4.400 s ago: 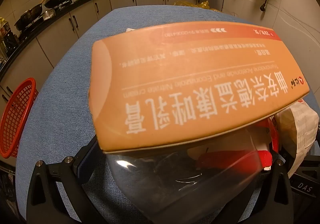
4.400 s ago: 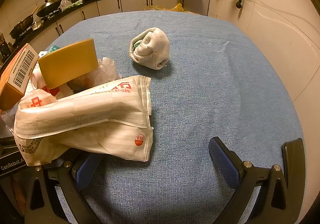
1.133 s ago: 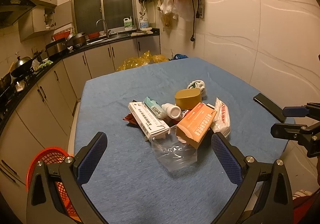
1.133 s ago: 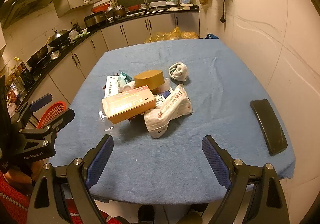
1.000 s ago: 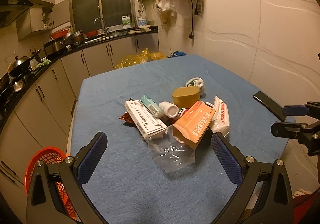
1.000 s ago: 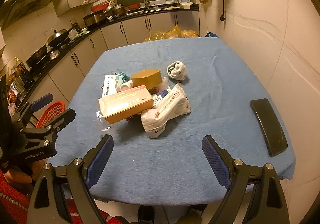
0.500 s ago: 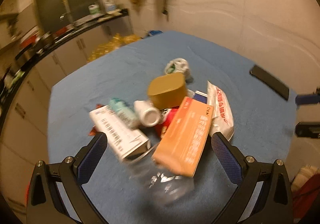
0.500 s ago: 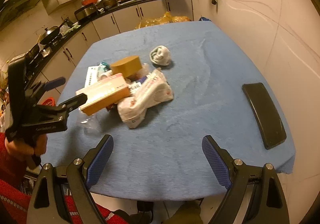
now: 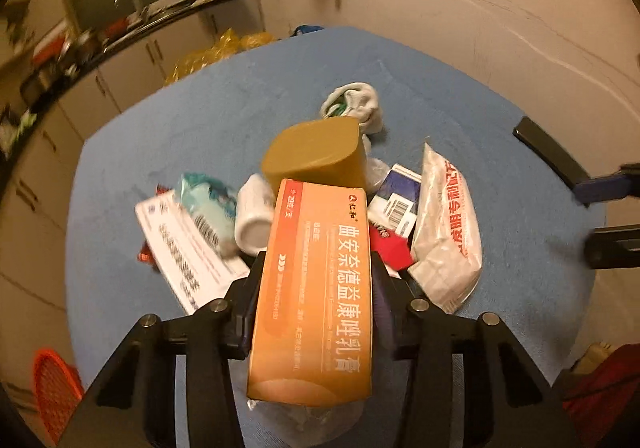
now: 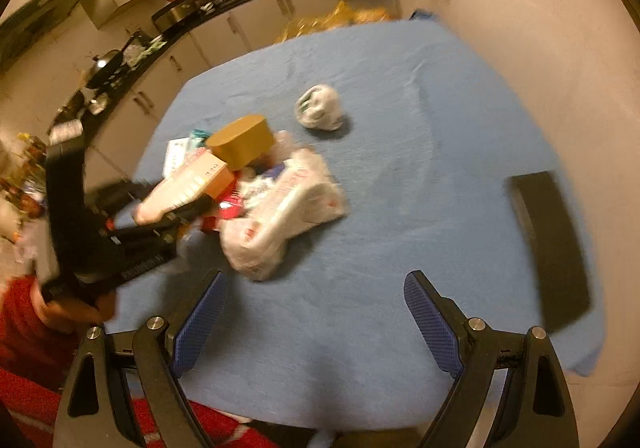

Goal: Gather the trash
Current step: 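Grasp the orange medicine box with the left tool, then grasp the white plastic-wrapped package with the right tool while the left lifts the box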

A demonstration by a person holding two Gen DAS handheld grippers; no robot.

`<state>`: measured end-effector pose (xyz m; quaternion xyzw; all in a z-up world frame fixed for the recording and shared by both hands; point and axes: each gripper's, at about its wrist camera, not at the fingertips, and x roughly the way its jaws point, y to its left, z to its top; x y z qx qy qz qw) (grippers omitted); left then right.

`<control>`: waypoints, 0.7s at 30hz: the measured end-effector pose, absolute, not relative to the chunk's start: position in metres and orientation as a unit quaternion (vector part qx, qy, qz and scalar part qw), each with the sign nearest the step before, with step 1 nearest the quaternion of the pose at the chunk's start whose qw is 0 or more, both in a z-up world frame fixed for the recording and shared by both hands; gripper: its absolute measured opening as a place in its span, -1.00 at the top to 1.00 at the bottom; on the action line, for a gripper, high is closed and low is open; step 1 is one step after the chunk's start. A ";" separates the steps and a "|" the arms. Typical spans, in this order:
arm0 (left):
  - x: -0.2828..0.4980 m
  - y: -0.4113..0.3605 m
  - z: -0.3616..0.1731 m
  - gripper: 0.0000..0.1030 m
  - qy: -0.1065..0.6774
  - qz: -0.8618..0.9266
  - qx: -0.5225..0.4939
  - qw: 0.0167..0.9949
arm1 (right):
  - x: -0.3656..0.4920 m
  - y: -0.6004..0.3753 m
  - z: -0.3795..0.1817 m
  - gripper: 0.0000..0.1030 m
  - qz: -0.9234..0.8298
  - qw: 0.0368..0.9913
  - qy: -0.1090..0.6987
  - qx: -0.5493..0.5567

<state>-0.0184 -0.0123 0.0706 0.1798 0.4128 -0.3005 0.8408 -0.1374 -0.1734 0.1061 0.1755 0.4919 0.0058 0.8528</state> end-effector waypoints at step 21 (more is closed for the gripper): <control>-0.004 0.022 0.058 0.08 0.457 -0.268 0.097 0.842 | -0.031 -0.165 0.039 0.64 0.017 0.749 0.573 0.332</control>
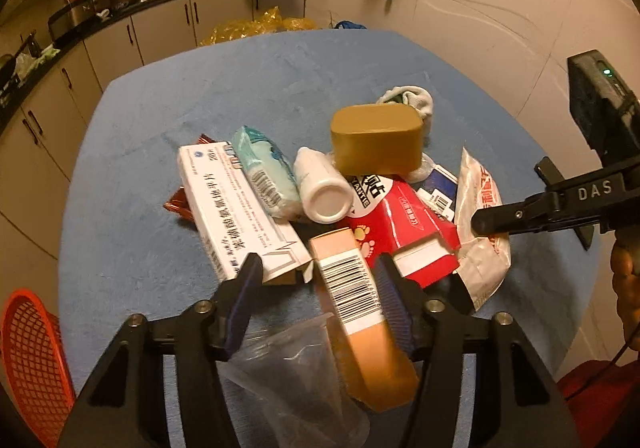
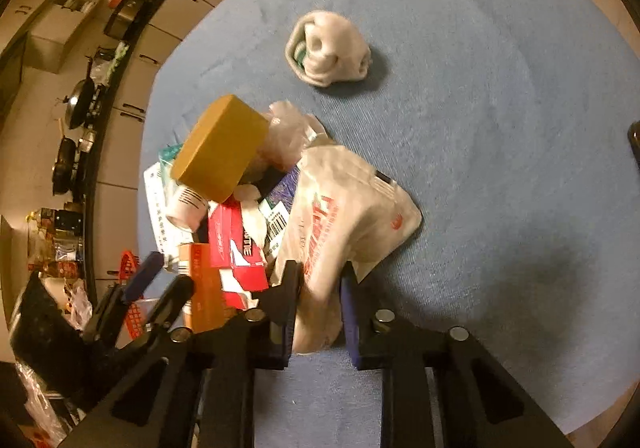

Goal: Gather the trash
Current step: 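Grasp the white plastic-wrapped package with the right tool while the left lifts the box, then carry box and package to the red basket, opening left then right tool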

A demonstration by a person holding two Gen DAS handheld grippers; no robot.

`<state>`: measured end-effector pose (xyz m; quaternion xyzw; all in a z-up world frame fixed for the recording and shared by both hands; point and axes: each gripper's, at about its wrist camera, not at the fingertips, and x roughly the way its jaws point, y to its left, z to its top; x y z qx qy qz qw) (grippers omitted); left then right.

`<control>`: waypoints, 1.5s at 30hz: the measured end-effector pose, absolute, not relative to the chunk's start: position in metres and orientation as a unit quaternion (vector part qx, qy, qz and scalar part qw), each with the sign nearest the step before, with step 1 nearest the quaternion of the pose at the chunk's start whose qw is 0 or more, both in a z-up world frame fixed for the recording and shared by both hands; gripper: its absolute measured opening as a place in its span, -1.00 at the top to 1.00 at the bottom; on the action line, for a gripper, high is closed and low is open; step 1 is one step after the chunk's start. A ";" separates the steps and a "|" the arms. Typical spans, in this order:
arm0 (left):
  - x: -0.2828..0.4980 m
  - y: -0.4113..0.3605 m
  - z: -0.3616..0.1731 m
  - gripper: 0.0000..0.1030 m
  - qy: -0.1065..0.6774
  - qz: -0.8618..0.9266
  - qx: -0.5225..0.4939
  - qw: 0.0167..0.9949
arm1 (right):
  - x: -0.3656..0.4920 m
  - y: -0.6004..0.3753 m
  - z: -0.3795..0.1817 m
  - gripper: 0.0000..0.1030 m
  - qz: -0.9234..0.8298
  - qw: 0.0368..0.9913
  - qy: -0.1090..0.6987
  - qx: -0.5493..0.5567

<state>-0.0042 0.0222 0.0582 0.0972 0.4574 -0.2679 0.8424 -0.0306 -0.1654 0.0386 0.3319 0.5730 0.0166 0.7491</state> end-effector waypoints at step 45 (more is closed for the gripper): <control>-0.034 0.121 0.135 0.55 0.418 -0.250 -0.067 0.871 | -0.064 -0.100 0.116 0.48 0.078 0.856 0.483 0.168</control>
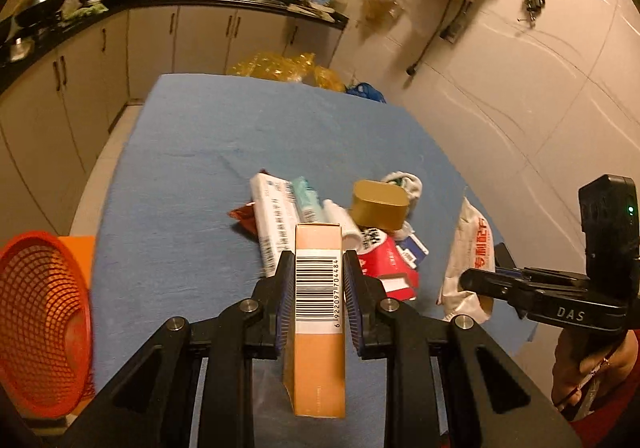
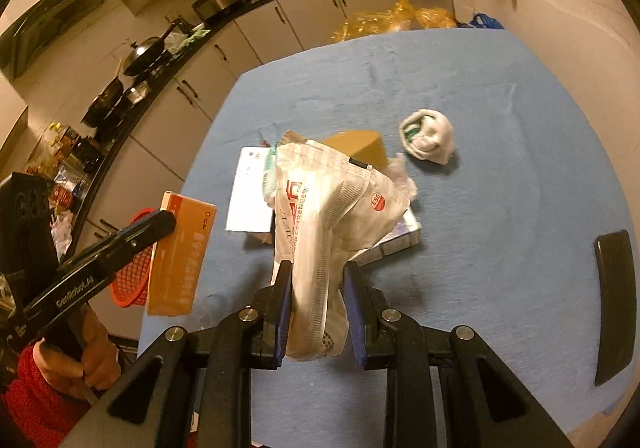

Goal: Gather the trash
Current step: 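Carry box and package to the red basket, opening left then right tool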

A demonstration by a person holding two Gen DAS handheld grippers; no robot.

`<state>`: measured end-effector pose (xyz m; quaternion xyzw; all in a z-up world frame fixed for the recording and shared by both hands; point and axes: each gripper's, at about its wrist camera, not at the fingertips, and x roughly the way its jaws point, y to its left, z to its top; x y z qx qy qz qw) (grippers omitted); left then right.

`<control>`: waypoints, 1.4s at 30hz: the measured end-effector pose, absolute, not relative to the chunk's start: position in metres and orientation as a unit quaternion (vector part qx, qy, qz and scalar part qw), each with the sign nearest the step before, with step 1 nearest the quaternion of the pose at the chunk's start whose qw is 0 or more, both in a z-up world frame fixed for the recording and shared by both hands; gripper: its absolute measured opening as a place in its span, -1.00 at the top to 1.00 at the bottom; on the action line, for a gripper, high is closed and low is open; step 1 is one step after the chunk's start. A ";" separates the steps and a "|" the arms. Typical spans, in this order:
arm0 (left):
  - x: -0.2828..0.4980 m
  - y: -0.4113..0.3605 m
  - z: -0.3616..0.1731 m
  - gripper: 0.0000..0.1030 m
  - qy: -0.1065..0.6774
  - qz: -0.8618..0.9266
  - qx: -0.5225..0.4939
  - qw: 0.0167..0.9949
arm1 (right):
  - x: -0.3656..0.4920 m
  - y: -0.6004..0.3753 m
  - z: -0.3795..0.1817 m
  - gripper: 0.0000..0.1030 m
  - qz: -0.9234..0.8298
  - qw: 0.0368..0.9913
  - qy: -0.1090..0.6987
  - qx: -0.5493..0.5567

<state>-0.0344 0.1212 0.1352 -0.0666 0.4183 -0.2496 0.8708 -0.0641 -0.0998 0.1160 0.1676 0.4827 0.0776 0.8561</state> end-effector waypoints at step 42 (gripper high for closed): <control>-0.066 0.331 0.131 0.55 0.404 -0.060 -0.132 0.903 | -0.003 0.135 0.134 0.47 0.285 0.820 0.494 0.044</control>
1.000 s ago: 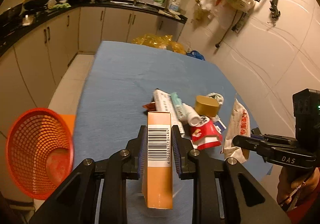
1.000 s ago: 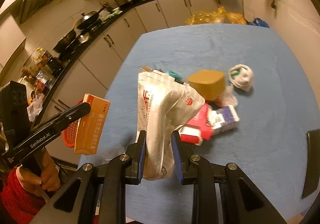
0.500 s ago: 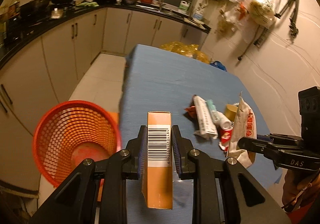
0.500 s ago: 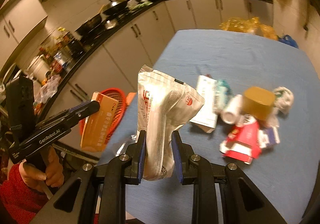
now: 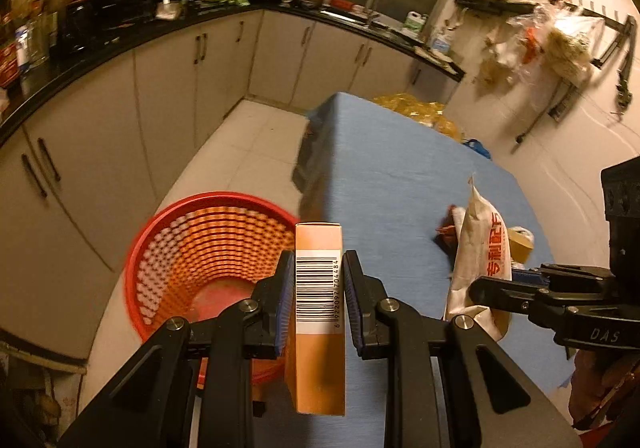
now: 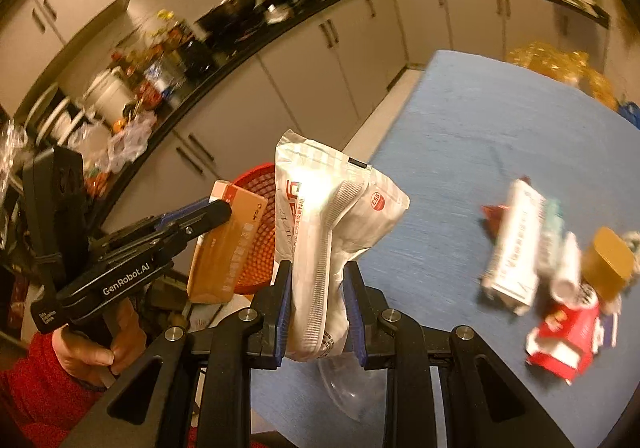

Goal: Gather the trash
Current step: 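Carry box and package to the red basket, opening left then right tool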

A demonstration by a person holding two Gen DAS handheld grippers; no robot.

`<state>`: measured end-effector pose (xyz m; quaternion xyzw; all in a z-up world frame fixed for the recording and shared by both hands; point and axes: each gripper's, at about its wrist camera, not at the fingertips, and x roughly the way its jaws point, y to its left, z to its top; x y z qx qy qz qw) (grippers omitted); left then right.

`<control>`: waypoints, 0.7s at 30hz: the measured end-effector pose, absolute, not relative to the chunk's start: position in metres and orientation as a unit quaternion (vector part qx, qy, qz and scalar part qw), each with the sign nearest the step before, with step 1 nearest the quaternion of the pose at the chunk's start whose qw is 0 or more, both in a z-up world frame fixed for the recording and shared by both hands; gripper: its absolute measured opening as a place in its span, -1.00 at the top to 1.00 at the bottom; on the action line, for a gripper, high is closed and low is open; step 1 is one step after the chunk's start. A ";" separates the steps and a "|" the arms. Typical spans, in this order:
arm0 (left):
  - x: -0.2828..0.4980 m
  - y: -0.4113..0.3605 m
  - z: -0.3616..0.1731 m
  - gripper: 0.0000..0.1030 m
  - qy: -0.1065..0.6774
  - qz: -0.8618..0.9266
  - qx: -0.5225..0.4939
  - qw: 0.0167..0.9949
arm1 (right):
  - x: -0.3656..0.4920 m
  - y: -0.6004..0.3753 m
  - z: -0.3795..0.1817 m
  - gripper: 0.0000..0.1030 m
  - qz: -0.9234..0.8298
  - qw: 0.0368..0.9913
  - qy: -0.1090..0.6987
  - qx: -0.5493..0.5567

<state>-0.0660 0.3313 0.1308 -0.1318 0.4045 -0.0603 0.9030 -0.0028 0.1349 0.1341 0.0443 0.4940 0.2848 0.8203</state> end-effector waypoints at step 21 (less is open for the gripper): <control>-0.078 0.383 0.121 0.22 0.411 -0.010 -0.151 0.899 | 0.037 0.214 0.134 0.05 0.310 0.817 0.485 0.033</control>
